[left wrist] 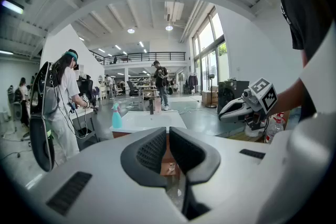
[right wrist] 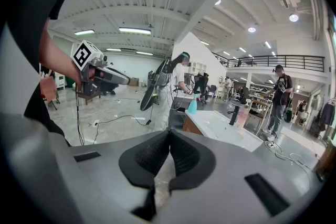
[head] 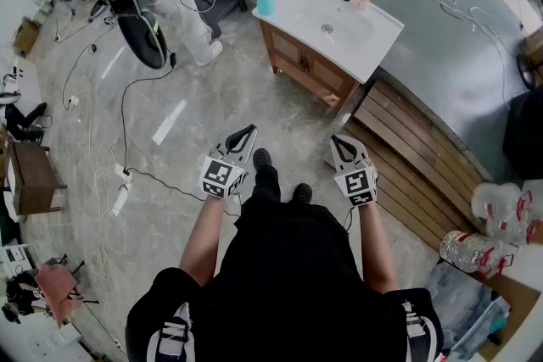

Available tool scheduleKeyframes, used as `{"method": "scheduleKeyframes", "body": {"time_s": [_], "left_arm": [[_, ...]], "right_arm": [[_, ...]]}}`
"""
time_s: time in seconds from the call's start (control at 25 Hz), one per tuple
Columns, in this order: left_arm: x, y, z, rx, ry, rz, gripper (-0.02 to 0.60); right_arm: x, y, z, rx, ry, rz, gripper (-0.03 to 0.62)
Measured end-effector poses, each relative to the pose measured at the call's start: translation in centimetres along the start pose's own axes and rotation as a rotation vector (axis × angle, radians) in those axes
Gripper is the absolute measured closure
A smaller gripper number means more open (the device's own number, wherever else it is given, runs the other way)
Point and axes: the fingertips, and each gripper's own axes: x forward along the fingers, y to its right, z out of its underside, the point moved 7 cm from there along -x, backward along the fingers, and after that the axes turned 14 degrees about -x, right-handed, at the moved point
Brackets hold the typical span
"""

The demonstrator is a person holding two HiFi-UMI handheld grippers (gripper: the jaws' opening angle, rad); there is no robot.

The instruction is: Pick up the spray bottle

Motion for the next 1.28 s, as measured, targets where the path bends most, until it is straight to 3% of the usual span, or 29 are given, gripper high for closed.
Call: {"method": "scheduleKeyframes", "body": {"time_s": [0.48, 0.6, 0.72, 0.92, 1.04, 1.28], "left_arm": [[-1.7, 0.0, 0.2, -0.007, 0.013, -0.047, 0.546], [-1.9, 0.0, 0.2, -0.01, 0.013, -0.048, 0.546], [-1.8, -0.2, 0.3, -0.014, 0.013, -0.048, 0.546], [-1.9, -0.5, 0.2, -0.018, 0.019, -0.047, 0.546], [-2.1, -1.0, 0.1, -0.022, 0.019, -0.05, 0.546], [-1.9, -2.7, 0.1, -0.04, 0.017, -0.051, 0.546]], "right_arm": [[0.0, -0.9, -0.5, 0.01, 0.025, -0.015, 0.576], [-0.1, -0.8, -0.6, 0.017, 0.044, -0.019, 0.547], [0.1, -0.9, -0.7, 0.024, 0.068, -0.038, 0.358], [0.6, -1.2, -1.0, 0.011, 0.086, -0.034, 0.162], [0.9, -1.1, -1.5, 0.014, 0.097, -0.028, 0.113], [2.4, -1.2, -2.1, 0.008, 0.084, -0.054, 0.098]]}}
